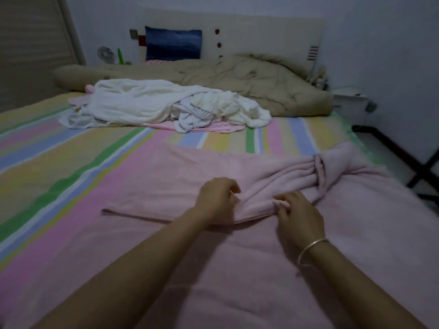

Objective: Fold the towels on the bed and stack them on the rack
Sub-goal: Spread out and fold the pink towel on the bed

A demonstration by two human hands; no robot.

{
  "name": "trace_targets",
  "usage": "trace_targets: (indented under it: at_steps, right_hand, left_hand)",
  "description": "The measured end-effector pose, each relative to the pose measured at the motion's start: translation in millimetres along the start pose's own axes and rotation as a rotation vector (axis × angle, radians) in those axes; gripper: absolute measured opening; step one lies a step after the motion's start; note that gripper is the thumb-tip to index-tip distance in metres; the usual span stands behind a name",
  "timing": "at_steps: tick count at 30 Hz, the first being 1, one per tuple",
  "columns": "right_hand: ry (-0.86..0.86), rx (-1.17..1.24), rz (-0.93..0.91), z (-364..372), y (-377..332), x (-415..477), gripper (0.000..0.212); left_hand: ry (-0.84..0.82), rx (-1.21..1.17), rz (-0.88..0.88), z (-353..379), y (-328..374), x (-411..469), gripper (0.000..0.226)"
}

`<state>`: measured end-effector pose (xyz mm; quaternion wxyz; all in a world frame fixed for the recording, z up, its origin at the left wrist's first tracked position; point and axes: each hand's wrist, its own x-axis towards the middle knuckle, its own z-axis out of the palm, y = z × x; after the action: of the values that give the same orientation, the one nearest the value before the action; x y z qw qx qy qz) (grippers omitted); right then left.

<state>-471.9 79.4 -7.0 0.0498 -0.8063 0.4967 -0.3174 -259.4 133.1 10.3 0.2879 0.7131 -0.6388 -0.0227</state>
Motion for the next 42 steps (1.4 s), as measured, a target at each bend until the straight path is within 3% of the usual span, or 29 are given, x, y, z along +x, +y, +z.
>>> trace_targets:
  at_steps: [4,8,11,14,17,21,23,26,27,29,30,32,35,37,40,41,42]
  right_hand:
    - [0.062,-0.153,0.102,-25,74,34,0.021]
    - [-0.13,-0.17,0.257,-43,155,62,0.036]
    - [-0.244,0.005,0.389,-48,191,74,0.039]
    - [-0.248,0.189,0.469,-52,224,87,0.036]
    - [-0.235,0.611,0.642,-58,241,103,0.032]
    - [-0.312,0.856,0.723,-77,261,121,0.029]
    - [-0.277,0.837,0.682,-90,284,131,0.026]
    - [-0.107,0.572,0.632,-115,332,149,0.025]
    - [-0.058,0.539,0.656,-126,344,155,0.025]
    - [-0.102,0.753,0.755,-145,362,164,0.024]
    - [-0.165,0.809,0.799,-147,368,167,0.025]
    - [-0.227,0.881,0.81,-149,374,170,0.022]
    - [-0.343,0.865,0.767,-139,376,169,0.017]
    - [-0.379,0.838,0.788,-125,383,179,0.038]
    - [-0.433,0.807,0.704,-70,418,203,0.104]
    - [-0.459,0.81,0.704,-57,422,205,0.117]
    - [-0.492,0.833,0.709,-62,410,201,0.116]
  left_hand:
    - [-0.059,-0.098,0.119,63,90,41,0.023]
    - [-0.168,-0.185,0.047,107,149,82,0.031]
    - [-0.213,-0.306,-0.142,124,167,110,0.046]
    - [-0.269,-0.508,-0.279,146,185,151,0.047]
    - [-0.135,-0.558,-0.353,160,205,183,0.052]
    - [-0.146,-0.623,-0.286,168,240,198,0.025]
    - [-0.285,-0.636,-0.115,165,256,191,0.027]
    - [-0.83,-0.251,0.18,161,272,168,0.026]
    - [-0.991,-0.146,0.186,161,275,158,0.027]
    - [-1.149,-0.063,0.134,164,286,139,0.03]
    - [-1.135,-0.072,0.103,166,289,132,0.029]
    - [-0.953,-0.076,0.047,167,298,120,0.023]
    - [-0.71,0.157,0.125,174,316,108,0.041]
    - [-0.676,0.352,0.242,185,332,99,0.057]
    - [-0.501,0.397,0.447,196,337,82,0.058]
    - [-0.465,0.383,0.504,196,335,76,0.054]
    - [-0.432,0.376,0.55,196,333,71,0.051]
